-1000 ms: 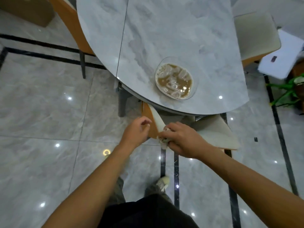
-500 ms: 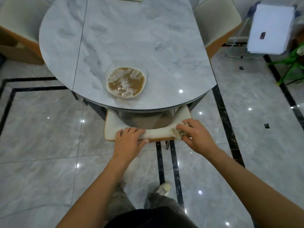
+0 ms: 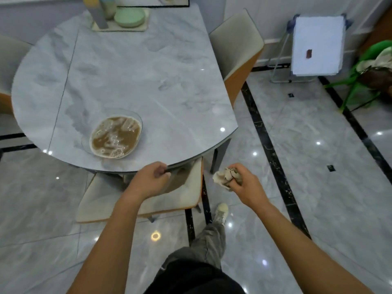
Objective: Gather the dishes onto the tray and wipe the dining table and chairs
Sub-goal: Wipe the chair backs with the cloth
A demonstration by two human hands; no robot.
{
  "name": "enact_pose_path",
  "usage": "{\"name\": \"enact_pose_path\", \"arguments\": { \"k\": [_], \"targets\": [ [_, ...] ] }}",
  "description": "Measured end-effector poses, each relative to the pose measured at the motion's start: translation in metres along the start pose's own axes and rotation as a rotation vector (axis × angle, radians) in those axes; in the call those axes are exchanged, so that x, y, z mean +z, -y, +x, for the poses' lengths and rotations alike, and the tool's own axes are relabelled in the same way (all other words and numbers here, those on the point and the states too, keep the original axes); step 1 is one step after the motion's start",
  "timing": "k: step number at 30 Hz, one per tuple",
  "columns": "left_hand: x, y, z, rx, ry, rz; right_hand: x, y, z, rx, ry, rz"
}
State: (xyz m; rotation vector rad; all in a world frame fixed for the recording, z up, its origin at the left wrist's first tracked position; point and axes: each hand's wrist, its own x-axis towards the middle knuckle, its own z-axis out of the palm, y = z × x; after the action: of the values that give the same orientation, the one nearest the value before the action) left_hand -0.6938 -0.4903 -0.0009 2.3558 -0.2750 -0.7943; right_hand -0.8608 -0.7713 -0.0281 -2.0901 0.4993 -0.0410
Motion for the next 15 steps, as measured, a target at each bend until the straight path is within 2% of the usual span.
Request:
{"name": "enact_pose_path", "arguments": {
  "k": [3,7,15],
  "targets": [
    [0.032,-0.054,0.036,0.052,0.017,-0.145,-0.042,-0.014,0.036,0.048,-0.005,0.079],
    [0.08,-0.13,0.094,0.036,-0.003,-0.359,-0.12,-0.035,0.102,0.106,-0.023,0.15],
    [0.112,-0.259,0.172,-0.015,0.037,-0.505,-0.24,-0.054,0.193,0.232,-0.111,0.265]
  ]
}}
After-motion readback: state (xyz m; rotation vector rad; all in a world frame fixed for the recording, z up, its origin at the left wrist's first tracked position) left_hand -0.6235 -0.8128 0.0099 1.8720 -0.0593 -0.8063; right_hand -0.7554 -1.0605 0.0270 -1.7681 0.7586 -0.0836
